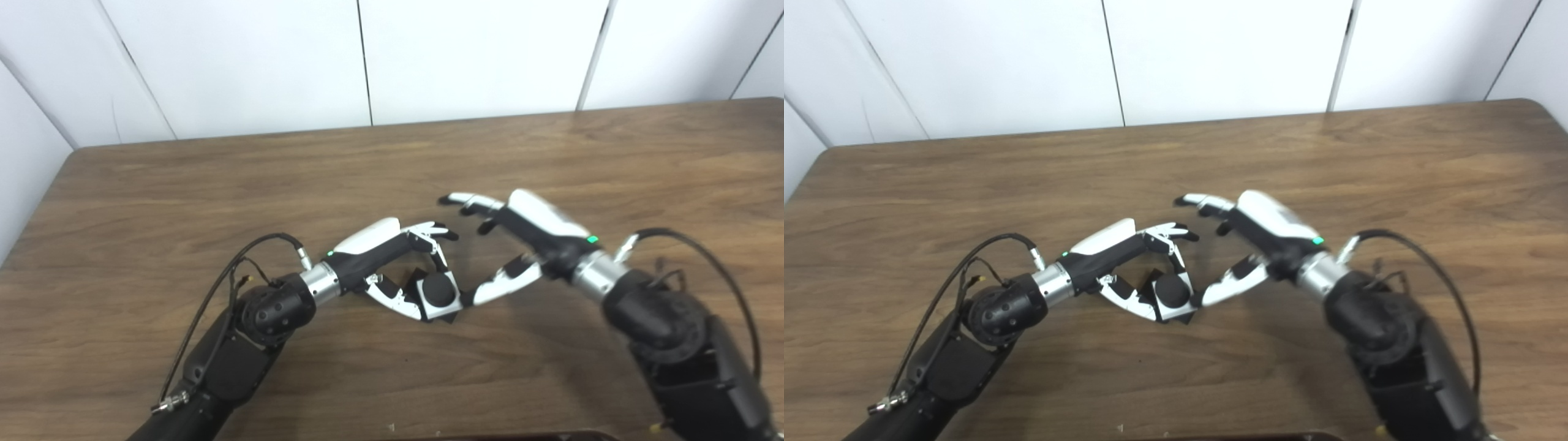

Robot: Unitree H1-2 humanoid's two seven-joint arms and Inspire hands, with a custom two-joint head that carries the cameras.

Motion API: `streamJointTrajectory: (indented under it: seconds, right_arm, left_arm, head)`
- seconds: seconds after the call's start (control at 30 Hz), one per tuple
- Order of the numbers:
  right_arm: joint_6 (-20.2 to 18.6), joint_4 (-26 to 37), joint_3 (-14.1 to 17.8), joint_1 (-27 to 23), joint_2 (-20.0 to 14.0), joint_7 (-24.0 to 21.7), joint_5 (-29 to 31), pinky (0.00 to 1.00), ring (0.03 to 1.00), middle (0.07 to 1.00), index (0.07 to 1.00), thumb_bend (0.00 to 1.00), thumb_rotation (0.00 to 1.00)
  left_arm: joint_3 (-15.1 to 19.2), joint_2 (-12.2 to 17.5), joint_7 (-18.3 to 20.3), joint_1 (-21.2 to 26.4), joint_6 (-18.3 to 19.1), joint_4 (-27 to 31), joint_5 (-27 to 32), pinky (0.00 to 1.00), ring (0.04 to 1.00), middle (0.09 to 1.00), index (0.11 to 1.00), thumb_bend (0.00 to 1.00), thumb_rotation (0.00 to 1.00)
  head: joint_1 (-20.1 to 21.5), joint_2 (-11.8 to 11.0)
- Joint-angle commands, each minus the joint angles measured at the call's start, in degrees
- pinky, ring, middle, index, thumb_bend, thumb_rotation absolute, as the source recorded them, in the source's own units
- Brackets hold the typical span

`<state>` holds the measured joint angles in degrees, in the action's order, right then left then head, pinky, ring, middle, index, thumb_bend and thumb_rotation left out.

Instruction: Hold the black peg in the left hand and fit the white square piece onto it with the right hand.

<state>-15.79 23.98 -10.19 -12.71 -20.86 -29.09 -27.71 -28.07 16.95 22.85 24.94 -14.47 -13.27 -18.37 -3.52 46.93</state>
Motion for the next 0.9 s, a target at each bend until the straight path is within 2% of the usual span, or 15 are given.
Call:
streamJointTrajectory:
  seconds: [0.0, 0.1, 0.27, 0.37, 0.53, 0.73, 0.87]
  right_arm:
    - [2.0, 2.6, 2.9, -2.4, -1.5, 2.2, 2.5, 0.67, 0.856, 0.897, 0.859, 0.88, 0.39]
    - [2.8, 1.9, 7.9, -2.0, -2.7, 4.4, 6.3, 0.67, 0.805, 0.848, 0.822, 0.77, 0.41]
    - [0.8, 1.6, 12.0, -1.6, -5.3, 5.2, 7.1, 0.68, 0.816, 0.854, 0.826, 0.77, 0.37]
    - [-0.2, 1.1, 13.8, -0.9, -5.3, 6.5, 8.3, 0.68, 0.827, 0.862, 0.829, 0.75, 0.37]
    - [0.4, 0.1, 14.6, 0.4, -3.8, 10.8, 6.4, 0.69, 0.821, 0.857, 0.827, 0.69, 0.37]
    - [2.2, -1.0, 14.6, 2.3, -1.0, 16.5, 4.5, 0.64, 0.797, 0.840, 0.808, 0.64, 0.30]
    - [1.0, -0.5, 14.6, 3.6, 1.2, 18.7, 3.9, 0.67, 0.806, 0.843, 0.809, 0.62, 0.28]
  left_arm:
    - [-1.2, 1.2, 4.1, -1.6, 2.8, -0.8, -0.7, 0.90, 0.972, 0.918, 0.488, 0.52, 0.07]
    - [-1.0, 1.5, 4.3, -1.7, 2.9, -0.8, -0.3, 0.90, 0.974, 0.918, 0.488, 0.52, 0.07]
    - [-0.9, 1.7, 4.1, -1.8, 2.0, -1.2, -0.4, 0.89, 0.974, 0.917, 0.488, 0.52, 0.07]
    - [-0.8, 1.8, 4.1, -1.8, 1.7, -1.6, 0.0, 0.90, 0.977, 0.917, 0.488, 0.52, 0.07]
    - [-0.8, 1.9, 3.8, -1.9, 1.1, -2.1, -0.2, 0.90, 0.977, 0.917, 0.488, 0.52, 0.07]
    - [-0.7, 2.1, 3.0, -2.1, -0.1, -2.9, -0.9, 0.91, 0.971, 0.915, 0.489, 0.52, 0.08]
    - [-0.4, 2.1, -0.4, -2.8, 1.2, -2.6, -5.3, 0.90, 0.949, 0.912, 0.495, 0.52, 0.08]
  head:
    - [0.1, 0.0]
    - [0.5, -0.1]
    - [1.2, -0.3]
    - [1.7, -0.6]
    - [2.6, -1.3]
    - [3.5, -2.1]
    - [4.0, -2.6]
